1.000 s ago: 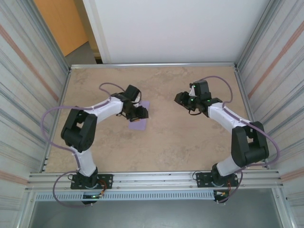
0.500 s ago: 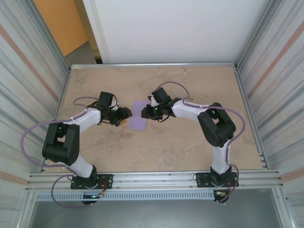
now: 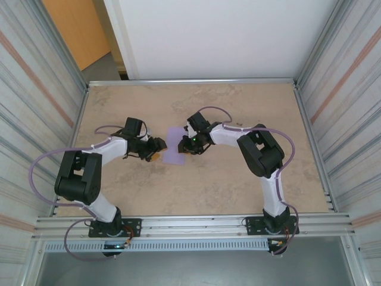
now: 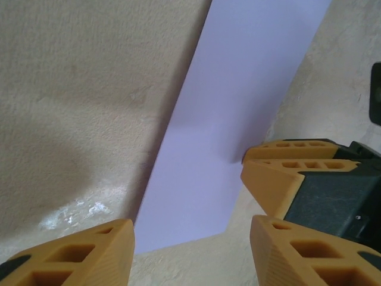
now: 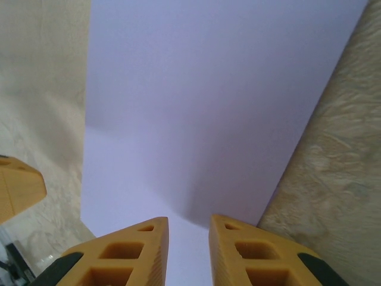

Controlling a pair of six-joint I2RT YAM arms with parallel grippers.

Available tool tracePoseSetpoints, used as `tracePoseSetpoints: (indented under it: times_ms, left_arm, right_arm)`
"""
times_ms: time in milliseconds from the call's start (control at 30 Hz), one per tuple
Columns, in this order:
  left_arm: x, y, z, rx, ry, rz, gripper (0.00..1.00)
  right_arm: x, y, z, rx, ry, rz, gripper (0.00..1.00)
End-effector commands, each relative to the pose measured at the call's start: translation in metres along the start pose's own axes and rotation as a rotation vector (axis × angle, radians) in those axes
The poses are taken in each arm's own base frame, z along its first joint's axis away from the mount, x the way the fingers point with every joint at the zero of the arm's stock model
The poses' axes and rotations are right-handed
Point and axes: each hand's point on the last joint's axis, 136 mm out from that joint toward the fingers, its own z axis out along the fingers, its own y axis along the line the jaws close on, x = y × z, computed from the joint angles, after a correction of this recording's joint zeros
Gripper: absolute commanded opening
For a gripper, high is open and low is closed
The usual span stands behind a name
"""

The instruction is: Fold a paper plane with a square sheet of paper (pick it up from the middle)

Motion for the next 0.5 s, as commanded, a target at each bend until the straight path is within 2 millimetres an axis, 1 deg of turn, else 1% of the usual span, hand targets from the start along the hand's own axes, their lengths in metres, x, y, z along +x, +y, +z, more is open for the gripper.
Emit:
tracePoseSetpoints:
  times_ms: [0,67,167,300,467]
  left_arm:
    - [0.006,-0.006,0.002,0.039,0.044,0.008,0.55]
    - [0.009,-0.008,0.003,0.047,0.059,0.017,0.55]
    - [0.018,-0.009,0.007,0.047,0.09,0.043,0.54]
    - [0.027,-0.011,0.016,0.045,0.139,0.064,0.5]
    - [0.027,-0.016,0.025,0.046,0.159,0.078,0.43]
  right_arm:
    - [0.026,-0.04,-0.003,0.096,0.109,-0.032,0.25]
    - [0.029,-0.05,-0.01,0.105,0.116,-0.046,0.24]
    - [0.03,-0.053,-0.017,0.075,0.126,-0.05,0.23]
    - [0.029,-0.052,-0.016,0.055,0.131,-0.055,0.22]
    - [0.027,-0.053,-0.015,0.052,0.132,-0.051,0.21]
